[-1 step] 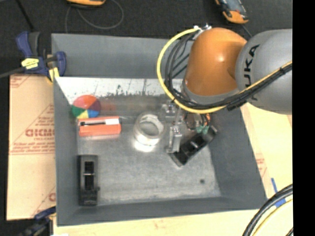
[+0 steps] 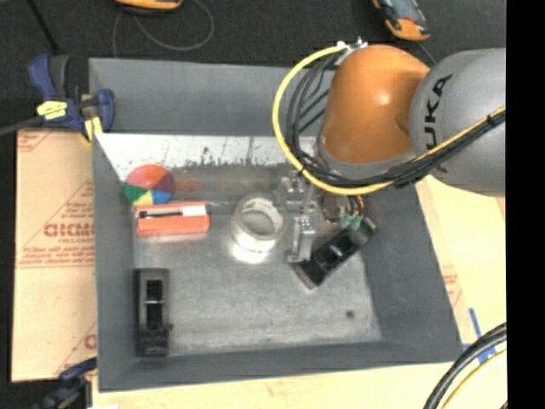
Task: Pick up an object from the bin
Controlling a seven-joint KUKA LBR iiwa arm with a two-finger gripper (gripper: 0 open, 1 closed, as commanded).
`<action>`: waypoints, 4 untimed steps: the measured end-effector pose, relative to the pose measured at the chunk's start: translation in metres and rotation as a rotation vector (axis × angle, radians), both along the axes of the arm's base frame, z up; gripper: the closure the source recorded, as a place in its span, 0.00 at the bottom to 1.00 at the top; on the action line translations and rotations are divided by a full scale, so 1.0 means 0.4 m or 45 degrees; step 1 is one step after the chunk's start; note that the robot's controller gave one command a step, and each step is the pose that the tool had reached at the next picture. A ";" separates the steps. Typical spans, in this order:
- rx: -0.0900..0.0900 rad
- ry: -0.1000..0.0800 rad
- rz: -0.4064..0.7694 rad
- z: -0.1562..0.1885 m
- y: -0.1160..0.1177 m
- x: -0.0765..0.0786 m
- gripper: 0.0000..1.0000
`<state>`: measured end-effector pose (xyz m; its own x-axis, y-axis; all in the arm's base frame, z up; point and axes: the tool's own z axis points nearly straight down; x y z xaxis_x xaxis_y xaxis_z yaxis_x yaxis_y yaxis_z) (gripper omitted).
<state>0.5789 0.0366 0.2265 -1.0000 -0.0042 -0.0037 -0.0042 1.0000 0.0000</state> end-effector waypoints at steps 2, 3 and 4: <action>0.000 -0.002 -0.073 -0.142 -0.151 -0.031 0.00; -0.002 0.001 0.021 -0.207 -0.209 -0.064 0.00; 0.001 -0.004 0.012 -0.303 -0.229 -0.032 0.00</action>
Offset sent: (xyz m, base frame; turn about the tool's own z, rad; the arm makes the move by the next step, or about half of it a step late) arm -0.0063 -0.0676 -0.0698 0.0647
